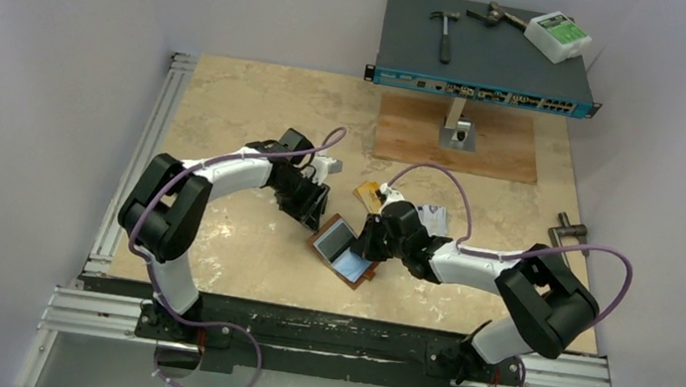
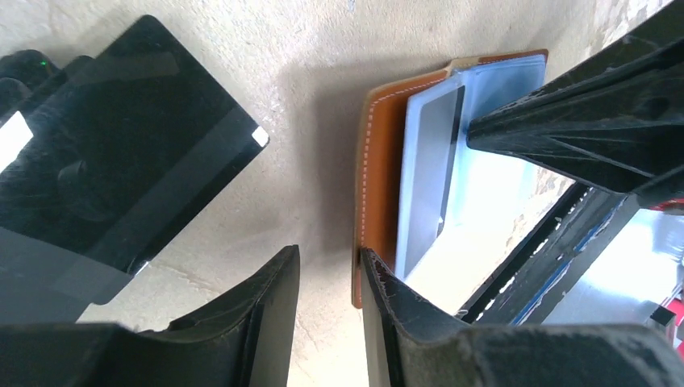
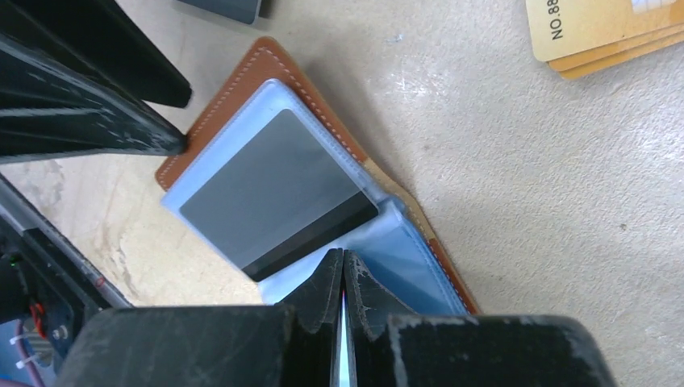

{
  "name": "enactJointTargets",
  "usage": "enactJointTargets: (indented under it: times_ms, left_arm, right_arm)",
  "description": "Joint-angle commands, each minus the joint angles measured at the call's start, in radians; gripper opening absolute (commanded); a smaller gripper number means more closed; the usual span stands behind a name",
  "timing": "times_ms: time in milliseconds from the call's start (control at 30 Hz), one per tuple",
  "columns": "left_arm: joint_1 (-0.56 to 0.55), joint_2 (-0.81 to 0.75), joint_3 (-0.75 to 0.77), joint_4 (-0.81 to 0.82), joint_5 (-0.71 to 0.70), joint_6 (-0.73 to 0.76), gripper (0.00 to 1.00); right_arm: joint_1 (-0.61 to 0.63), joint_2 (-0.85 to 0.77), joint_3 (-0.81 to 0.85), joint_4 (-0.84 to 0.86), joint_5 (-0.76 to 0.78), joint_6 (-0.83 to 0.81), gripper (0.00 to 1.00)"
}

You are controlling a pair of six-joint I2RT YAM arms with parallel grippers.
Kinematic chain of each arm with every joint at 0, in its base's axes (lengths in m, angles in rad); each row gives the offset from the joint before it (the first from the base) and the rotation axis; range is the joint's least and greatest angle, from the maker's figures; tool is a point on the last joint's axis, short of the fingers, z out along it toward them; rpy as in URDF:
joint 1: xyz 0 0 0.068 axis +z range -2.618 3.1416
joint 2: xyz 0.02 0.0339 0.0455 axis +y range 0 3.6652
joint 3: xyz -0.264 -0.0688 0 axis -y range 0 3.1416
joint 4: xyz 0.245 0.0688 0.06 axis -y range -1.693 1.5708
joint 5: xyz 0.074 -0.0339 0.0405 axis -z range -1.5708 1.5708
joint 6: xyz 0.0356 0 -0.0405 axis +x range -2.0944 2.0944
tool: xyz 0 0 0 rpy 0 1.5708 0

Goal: Put the credit cards into the card holder
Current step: Insert the credit card into the card holder, then pick up the credit card from the center of the board.

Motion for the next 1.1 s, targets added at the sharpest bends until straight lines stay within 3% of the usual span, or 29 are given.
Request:
enactJointTargets:
  times_ms: [0, 433, 1067]
  left_arm:
    - [0.008, -0.048, 0.047, -0.025, 0.021, 0.04, 0.33]
    - [-0.022, -0.046, 0.177, -0.013, 0.116, -0.009, 0.34]
    - [-0.053, 0.033, 0.082, 0.004, 0.042, 0.035, 0.35]
  right_arm:
    - [-0.002, 0.032, 0.024, 0.03, 0.004, -0.032, 0.0]
    - [-0.003, 0.045, 0.023, 0.041, 0.007, -0.035, 0.0]
    - [-0.002, 0.06, 0.011, 0.121, 0.011, 0.015, 0.0]
